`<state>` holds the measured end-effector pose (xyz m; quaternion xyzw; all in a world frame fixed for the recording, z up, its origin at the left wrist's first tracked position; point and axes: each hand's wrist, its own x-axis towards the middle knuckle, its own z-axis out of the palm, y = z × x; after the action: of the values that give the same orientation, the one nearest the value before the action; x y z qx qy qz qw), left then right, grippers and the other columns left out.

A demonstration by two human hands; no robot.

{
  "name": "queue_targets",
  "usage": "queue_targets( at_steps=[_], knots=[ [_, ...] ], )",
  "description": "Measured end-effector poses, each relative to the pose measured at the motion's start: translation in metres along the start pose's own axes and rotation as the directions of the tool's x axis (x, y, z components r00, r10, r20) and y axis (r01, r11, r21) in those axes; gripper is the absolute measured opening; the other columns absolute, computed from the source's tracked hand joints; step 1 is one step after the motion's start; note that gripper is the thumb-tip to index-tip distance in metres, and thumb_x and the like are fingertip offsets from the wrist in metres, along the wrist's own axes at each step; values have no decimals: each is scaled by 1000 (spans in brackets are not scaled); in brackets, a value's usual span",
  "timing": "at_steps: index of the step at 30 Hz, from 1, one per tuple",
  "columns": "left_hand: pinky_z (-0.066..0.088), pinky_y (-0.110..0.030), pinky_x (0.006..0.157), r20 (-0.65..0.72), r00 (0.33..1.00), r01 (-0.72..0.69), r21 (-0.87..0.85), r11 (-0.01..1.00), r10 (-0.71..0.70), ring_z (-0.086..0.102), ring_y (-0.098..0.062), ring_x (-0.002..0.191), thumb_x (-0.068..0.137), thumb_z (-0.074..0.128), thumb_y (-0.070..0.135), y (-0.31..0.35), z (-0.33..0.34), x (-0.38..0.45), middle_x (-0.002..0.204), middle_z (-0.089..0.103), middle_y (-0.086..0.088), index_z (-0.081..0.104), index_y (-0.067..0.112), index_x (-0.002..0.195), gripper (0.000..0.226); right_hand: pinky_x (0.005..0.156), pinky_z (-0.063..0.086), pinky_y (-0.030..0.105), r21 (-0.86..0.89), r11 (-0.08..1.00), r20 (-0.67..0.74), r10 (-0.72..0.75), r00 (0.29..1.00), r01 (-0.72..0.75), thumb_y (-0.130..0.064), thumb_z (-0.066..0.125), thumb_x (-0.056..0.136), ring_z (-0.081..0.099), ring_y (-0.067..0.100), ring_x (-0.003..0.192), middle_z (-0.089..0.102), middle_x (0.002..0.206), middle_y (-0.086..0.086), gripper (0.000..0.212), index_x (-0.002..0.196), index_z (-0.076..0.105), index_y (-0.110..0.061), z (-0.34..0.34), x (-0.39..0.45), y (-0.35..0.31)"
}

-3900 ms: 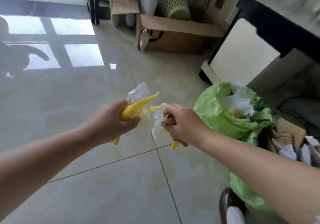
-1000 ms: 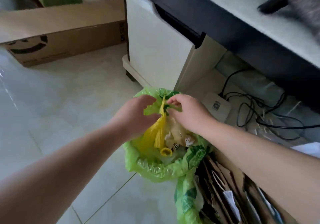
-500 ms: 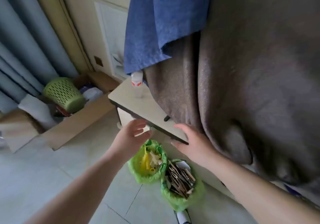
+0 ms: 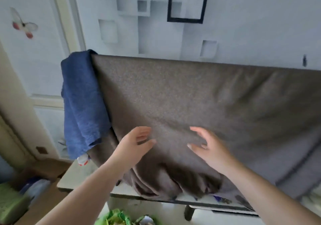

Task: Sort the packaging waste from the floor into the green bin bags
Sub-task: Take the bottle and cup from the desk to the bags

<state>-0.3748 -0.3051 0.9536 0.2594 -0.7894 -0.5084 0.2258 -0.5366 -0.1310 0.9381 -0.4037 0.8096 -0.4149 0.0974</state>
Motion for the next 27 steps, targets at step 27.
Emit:
queue_targets(
  at_steps=[27],
  knots=[
    [42, -27, 97, 764, 644, 115, -41, 992, -43, 56, -15, 110, 87, 63, 12, 74, 493, 50, 122, 60, -2, 55, 15, 119, 33, 94, 34, 21, 193, 704, -398, 692, 602, -683, -30, 67, 84, 47, 11, 121, 48, 131, -1, 49, 129, 49, -28, -247, -176, 315]
  ],
)
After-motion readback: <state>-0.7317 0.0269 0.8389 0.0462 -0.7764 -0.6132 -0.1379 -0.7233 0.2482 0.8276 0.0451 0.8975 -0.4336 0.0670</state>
